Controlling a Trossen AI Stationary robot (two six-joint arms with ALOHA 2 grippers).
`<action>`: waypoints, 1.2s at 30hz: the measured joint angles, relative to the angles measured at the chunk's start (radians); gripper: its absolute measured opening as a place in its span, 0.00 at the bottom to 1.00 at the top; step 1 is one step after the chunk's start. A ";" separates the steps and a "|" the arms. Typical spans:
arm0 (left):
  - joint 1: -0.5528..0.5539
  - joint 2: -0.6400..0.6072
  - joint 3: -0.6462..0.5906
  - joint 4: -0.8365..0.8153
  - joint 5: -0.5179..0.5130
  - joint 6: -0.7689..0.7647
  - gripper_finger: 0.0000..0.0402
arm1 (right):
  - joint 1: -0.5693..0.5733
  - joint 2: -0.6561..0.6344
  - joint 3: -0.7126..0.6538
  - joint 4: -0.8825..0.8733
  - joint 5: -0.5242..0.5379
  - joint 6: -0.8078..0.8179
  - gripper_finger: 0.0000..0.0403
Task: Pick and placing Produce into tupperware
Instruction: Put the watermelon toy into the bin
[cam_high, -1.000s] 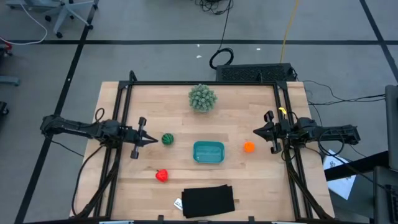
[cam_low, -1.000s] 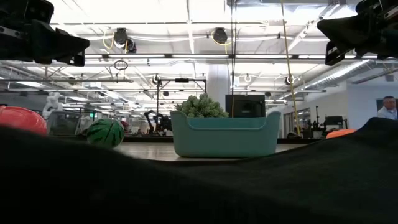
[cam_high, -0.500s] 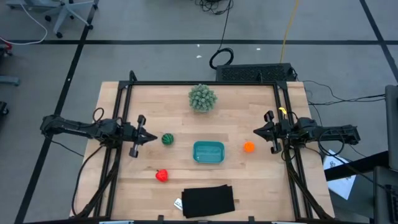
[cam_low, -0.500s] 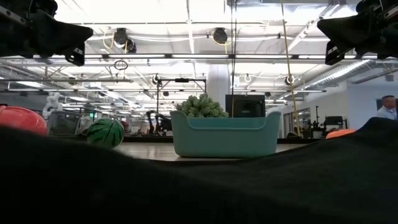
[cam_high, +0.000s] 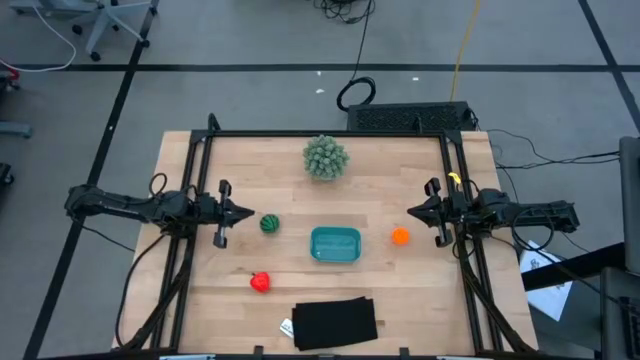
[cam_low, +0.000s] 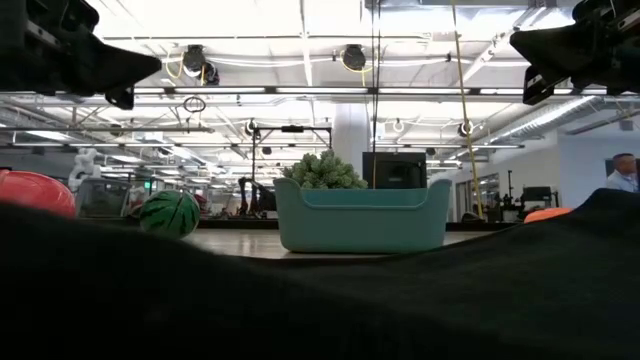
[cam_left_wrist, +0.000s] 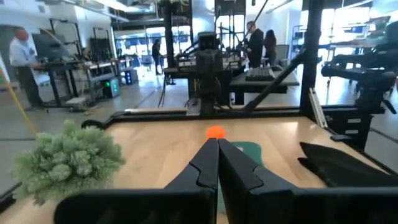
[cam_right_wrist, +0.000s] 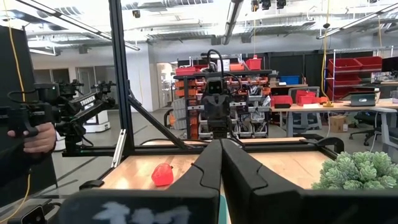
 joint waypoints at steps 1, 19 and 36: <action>0.000 0.000 0.000 -0.008 0.007 -0.010 0.02 | 0.000 0.000 0.000 0.000 0.000 0.000 0.00; 0.000 0.000 0.149 -0.166 -0.023 -0.004 0.02 | 0.000 0.000 0.000 -0.006 -0.002 -0.002 0.00; 0.092 0.297 0.434 -0.291 -0.055 -0.019 0.02 | 0.000 0.000 0.000 0.002 -0.002 -0.004 0.00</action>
